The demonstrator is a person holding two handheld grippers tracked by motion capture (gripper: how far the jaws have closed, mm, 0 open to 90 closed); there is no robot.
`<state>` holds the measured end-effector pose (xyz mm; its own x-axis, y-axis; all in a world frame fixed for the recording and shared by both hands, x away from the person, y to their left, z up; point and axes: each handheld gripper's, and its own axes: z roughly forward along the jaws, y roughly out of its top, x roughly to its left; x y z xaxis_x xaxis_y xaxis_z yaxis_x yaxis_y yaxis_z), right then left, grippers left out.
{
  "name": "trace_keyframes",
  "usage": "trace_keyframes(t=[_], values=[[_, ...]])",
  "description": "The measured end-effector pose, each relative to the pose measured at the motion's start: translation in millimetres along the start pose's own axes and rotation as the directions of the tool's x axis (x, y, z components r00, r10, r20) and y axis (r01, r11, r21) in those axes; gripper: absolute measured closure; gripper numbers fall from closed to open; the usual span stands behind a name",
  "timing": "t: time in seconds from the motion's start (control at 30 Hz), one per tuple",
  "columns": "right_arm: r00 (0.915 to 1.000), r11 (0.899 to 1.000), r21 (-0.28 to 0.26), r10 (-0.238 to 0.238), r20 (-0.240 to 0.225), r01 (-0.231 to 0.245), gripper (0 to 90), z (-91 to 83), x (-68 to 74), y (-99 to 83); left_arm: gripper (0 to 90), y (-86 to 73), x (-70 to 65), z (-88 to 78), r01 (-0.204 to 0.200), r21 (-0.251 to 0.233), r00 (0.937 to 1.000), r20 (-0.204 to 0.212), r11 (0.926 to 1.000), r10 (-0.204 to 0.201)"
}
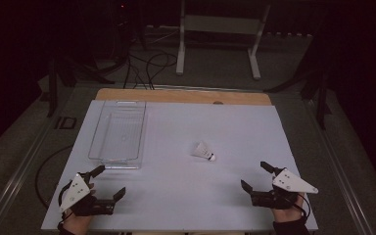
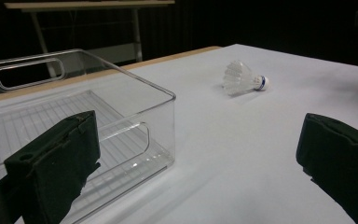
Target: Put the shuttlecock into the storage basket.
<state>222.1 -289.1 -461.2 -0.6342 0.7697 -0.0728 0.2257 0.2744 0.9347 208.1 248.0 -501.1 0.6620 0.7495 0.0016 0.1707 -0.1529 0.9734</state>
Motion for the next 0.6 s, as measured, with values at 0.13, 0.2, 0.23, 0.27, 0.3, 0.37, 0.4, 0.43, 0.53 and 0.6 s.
trace_keyframes(t=[0.13,0.2,0.23,0.27,0.3,0.37,0.4,0.43,0.53,0.6], values=[[0.9999,1.000,-0.007,-0.009,-0.012,0.009,8.8,-2.7,-2.0,13.4,0.0,0.2,-0.2,0.3,0.002,0.002,1.0000,0.000,1.0000,-0.002],[0.9997,1.000,-0.005,-0.016,-0.021,0.016,8.8,-3.7,-3.0,21.2,0.0,1.1,-1.3,0.1,0.004,-0.004,1.0000,0.002,1.0000,-0.004],[0.9994,1.000,-0.003,-0.024,-0.023,0.024,8.8,-3.2,-4.2,24.8,0.0,1.4,-1.9,0.3,0.004,-0.006,1.0000,0.003,1.0000,-0.004],[0.9994,1.000,-0.003,-0.028,-0.022,0.028,9.0,-3.3,-4.8,28.2,0.0,1.5,-2.1,0.3,-0.001,-0.003,1.0000,0.005,1.0000,0.001],[0.9992,0.999,-0.003,-0.032,-0.025,0.032,9.0,-2.8,-6.0,31.4,0.0,1.4,-2.3,0.7,0.000,-0.001,1.0000,0.007,1.0000,0.000],[0.9990,0.999,0.000,-0.041,-0.017,0.041,9.0,-1.3,-8.5,37.2,0.0,1.0,-1.8,0.9,0.004,0.003,0.9999,0.012,1.0000,-0.004],[0.9992,0.999,0.004,-0.039,-0.012,0.039,9.0,-1.1,-9.5,39.6,0.0,0.8,-1.6,0.9,0.008,0.001,0.9999,0.012,1.0000,-0.008],[0.9996,1.000,-0.006,-0.027,-0.009,0.027,9.0,-0.9,-10.4,41.9,0.0,0.7,-1.2,0.7,0.010,0.001,0.9999,0.011,0.9999,-0.010],[0.9999,1.000,-0.016,-0.012,-0.009,0.012,9.0,-0.3,-12.6,46.3,0.0,0.4,-0.4,0.9,0.017,-0.003,0.9998,0.010,0.9999,-0.017],[0.9997,1.000,-0.004,-0.019,-0.017,0.019,9.0,3.3,-15.3,53.7,0.0,0.4,-0.4,0.8,0.013,0.001,0.9999,0.010,0.9999,-0.013]])
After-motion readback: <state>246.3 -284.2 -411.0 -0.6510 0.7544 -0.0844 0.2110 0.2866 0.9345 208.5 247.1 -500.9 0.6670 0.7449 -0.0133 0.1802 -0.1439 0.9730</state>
